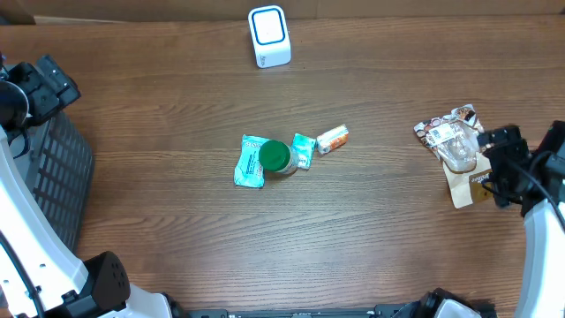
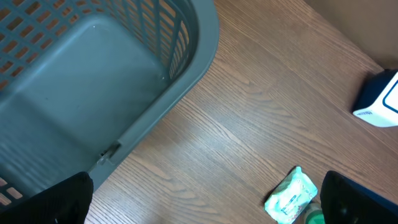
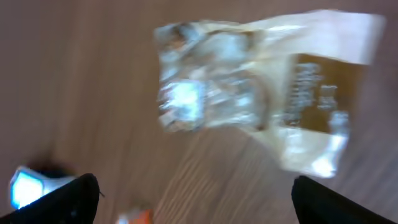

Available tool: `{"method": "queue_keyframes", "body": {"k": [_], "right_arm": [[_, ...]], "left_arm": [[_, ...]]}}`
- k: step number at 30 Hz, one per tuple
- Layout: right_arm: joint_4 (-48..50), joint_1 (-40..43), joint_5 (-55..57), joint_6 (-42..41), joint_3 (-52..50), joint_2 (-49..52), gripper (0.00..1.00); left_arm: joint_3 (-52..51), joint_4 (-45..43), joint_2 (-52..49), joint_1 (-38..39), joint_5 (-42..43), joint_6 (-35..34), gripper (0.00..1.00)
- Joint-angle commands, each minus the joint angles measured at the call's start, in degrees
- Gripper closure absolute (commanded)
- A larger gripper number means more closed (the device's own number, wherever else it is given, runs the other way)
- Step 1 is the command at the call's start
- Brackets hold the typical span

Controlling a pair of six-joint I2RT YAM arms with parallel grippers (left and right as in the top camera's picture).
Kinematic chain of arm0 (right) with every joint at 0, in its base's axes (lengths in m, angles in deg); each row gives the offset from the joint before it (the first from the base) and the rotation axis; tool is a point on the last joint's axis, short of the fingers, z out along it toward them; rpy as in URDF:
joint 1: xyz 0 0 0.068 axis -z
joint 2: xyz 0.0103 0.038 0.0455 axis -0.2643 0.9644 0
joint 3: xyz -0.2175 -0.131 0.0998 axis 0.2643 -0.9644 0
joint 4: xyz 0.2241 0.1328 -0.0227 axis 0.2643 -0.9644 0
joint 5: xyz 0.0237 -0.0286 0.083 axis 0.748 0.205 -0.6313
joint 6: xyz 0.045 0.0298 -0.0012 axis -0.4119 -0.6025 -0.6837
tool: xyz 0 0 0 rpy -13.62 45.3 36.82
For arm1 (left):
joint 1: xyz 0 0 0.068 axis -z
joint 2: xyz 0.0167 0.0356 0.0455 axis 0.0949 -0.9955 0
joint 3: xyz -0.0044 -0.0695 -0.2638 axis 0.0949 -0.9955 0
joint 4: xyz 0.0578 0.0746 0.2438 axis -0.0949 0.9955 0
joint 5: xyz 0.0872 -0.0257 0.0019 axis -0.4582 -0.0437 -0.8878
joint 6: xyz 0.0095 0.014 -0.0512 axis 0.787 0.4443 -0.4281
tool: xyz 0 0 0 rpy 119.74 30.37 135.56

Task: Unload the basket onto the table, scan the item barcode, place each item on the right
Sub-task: 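Move the bag right and drop it on the table's right side, then reach the right gripper to the orange snack packet and grasp it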

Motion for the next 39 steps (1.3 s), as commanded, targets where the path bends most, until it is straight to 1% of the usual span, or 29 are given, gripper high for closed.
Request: {"method": "queue_keyframes", "body": {"k": [1,3,5,8,16,20,25,36,38,39], "right_arm": [[-2.19,-4.68,-11.39,9.2,2.08,-3.8,0.0],[-4.94,-8.37,-11.98,9.62,2.08,-3.96,0.0],[-8.41,-13.18,-11.93,12.39,1.97,-3.74,0.0],[-10.93,-18.99,-11.91,13.9,1.64,-3.13,0.0],[-14.05,-27.15,-11.87,14.88,1.31,-1.57,0.0],[-14.05,-30.42,-10.32,14.86,-0.04,-0.92,0.0],[-13.33,-32.54,-9.51,14.84,-1.16,-0.92,0.0],[-12.72,-32.61,-9.53,14.84,-1.16,-0.92,0.0],[-12.72,-32.61,-9.55,14.84,-1.16,-0.92,0.01],[-12.72,-32.61,-9.53,14.84,-1.16,-0.92,0.03]], "left_arm": [[0.7,-0.07,0.87,0.02,-0.31,1.03,0.0],[0.7,-0.07,0.87,0.02,-0.31,1.03,0.0],[0.7,-0.07,0.87,0.02,-0.31,1.03,0.0],[0.7,-0.07,0.87,0.02,-0.31,1.03,0.0],[0.7,-0.07,0.87,0.02,-0.31,1.03,0.0],[0.7,-0.07,0.85,0.02,-0.31,1.03,0.0],[0.7,-0.07,0.87,0.02,-0.31,1.03,0.0],[0.7,-0.07,0.87,0.02,-0.31,1.03,0.0],[0.7,-0.07,0.87,0.02,-0.31,1.03,0.0],[0.7,-0.07,0.87,0.02,-0.31,1.03,0.0]]}}
